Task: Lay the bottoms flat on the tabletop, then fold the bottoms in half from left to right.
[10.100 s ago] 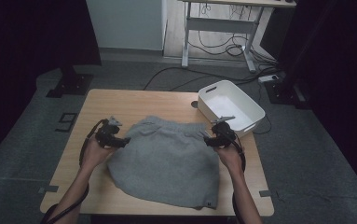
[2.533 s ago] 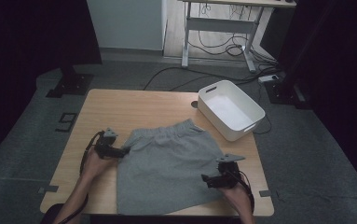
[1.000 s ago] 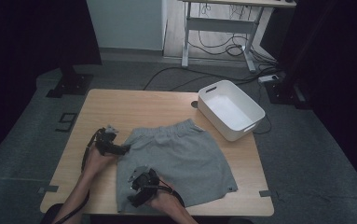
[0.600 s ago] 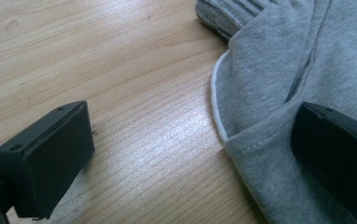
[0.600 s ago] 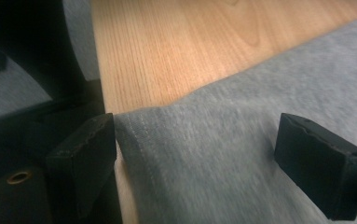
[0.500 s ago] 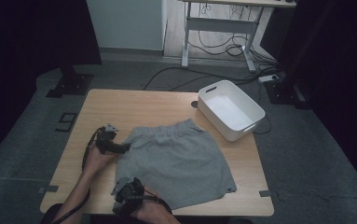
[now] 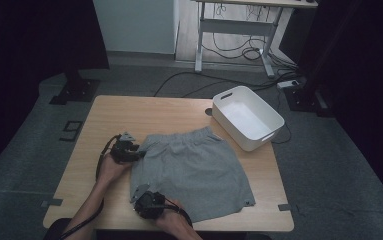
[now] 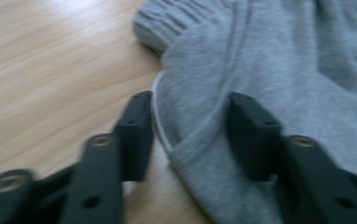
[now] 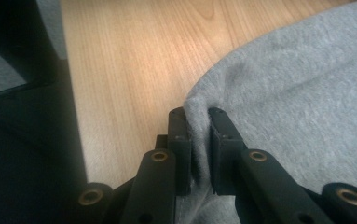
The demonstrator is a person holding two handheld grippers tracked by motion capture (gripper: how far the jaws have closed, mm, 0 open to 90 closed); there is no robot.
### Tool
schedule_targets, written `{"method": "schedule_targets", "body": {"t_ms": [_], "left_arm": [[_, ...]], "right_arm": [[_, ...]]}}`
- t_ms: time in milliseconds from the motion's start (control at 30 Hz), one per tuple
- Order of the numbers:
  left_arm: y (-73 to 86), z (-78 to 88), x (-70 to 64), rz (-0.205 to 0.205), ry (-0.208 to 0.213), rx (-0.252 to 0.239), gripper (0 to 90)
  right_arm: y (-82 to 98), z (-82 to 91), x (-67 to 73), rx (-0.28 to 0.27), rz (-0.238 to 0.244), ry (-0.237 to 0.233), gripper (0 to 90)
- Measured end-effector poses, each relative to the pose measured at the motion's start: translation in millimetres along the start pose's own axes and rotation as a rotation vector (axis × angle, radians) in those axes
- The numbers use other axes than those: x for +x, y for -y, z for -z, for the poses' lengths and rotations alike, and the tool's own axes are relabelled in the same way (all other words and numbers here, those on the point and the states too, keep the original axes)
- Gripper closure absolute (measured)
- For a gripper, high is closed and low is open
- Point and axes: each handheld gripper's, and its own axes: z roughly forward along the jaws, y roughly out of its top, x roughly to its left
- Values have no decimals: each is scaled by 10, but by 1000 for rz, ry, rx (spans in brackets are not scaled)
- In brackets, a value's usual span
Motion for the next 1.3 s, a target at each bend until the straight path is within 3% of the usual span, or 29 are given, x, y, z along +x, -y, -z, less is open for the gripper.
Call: {"method": "schedule_targets", "body": {"t_ms": [67,167,333,567,667,767,967,1133,1300], "left_arm": [[2,16,-6,11,31,11,760],[8,89,-39,2,12,13,830],[60,271,-40,29,0,8,839],[225,745,-58,56,-76,4,842],[247,928,-103,30,-124,-4,842],[165,1010,-146,12,-136,-26,842],[-180,877,-246,-15,-106,-78,842],[-463,673,-340,-12,-70,-136,843],[-705,486,-467,-21,-64,-176,843]], "right_arm": [[20,17,-7,-9,-2,-18,817],[25,47,3,-23,-3,-45,819],[-39,99,60,-48,15,-89,821],[-177,160,194,-86,49,-161,821],[-228,192,269,-96,72,-178,821],[-244,250,288,-101,88,-175,820],[-116,521,109,-133,47,-131,820],[146,792,-146,-148,-32,-65,820],[426,1062,-370,-174,-105,-5,820]]}}
